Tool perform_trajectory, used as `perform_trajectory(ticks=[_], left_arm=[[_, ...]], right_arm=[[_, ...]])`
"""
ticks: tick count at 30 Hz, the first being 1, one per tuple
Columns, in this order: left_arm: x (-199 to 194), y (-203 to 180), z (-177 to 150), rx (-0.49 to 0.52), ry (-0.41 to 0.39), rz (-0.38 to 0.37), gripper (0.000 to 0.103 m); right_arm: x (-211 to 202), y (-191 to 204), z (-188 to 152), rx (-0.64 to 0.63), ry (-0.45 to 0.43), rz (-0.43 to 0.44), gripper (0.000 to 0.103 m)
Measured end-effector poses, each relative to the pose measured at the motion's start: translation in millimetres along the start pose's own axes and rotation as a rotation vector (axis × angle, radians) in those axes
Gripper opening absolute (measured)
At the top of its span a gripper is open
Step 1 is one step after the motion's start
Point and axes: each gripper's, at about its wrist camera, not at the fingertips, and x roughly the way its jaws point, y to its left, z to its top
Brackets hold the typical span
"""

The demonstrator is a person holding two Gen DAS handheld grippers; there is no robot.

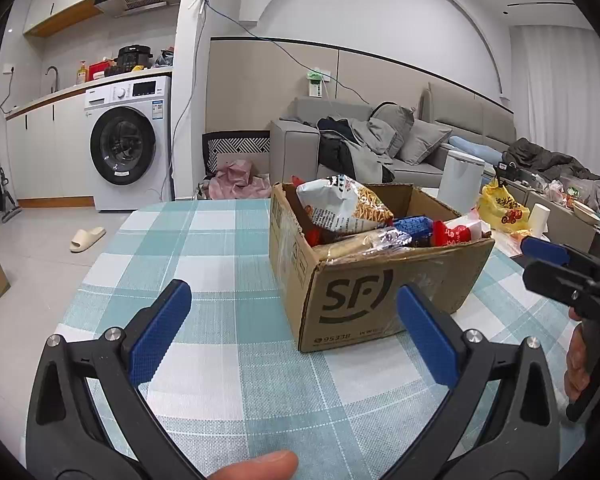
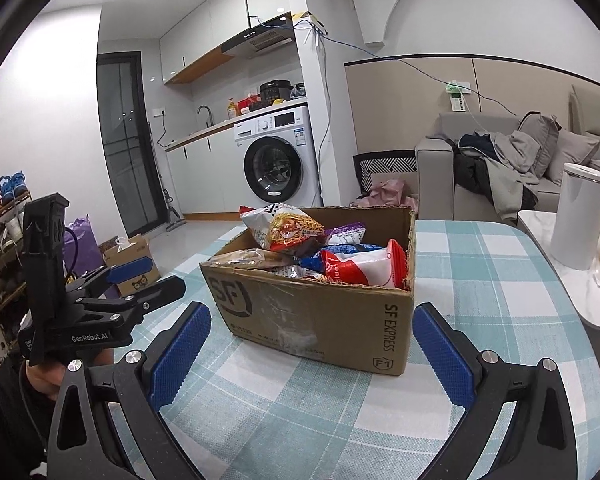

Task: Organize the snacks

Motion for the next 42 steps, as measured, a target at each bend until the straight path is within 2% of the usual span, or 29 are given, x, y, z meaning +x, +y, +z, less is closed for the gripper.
perform_trajectory(ticks=[14,19,42], left_arm=[[7.3,-7.2,-9.1,0.027,0.012,0.013,0.102],[2.9,-7.7,-8.5,0.027,-0.005,0.014,0.102],[4.5,-7.2,-9.4,0.032,0.005,0.026,0.102]], right_arm=[[-5.7,-7.8,-13.7,-0.014,-0.067,-0.053,0.103],[-3.1,-5.6,-17.6,-0.033,-0.059,-0.063,0.103],[-1.8,-8.4,-22.2,-0.025,-0.068,-0.057,0.103]])
